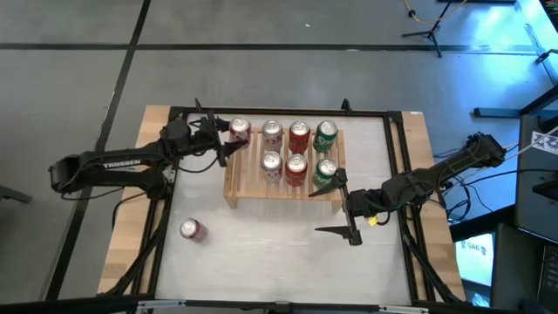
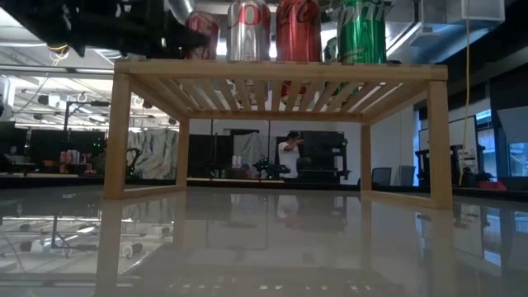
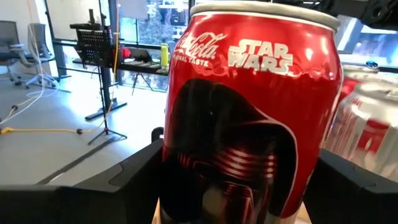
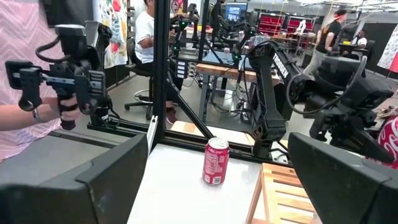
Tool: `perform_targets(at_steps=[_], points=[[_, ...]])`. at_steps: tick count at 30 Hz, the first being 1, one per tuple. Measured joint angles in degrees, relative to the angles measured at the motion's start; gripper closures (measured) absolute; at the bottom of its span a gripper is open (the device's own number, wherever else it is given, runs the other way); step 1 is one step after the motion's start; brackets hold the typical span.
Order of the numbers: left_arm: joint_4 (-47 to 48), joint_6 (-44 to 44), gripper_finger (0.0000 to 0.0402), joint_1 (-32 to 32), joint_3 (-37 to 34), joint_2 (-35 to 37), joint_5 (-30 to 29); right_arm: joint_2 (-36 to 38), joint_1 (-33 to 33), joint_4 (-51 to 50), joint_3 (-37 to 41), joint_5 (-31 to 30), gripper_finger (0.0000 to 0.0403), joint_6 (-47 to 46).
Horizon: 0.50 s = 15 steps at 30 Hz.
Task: Place canned beverage on shelf
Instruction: Put the right red white soda can on the shelf
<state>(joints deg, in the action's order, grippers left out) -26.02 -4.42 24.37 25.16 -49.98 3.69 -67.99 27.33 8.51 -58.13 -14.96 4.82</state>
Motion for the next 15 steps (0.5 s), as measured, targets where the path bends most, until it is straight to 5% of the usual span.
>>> perform_targets(at_steps=[15], points=[[-13.3, -2.6, 0.0113, 1.4, -5.5, -4.4, -0.1, -0.2, 0.0, -1.6, 0.0, 0.0, 0.0022, 0.0]])
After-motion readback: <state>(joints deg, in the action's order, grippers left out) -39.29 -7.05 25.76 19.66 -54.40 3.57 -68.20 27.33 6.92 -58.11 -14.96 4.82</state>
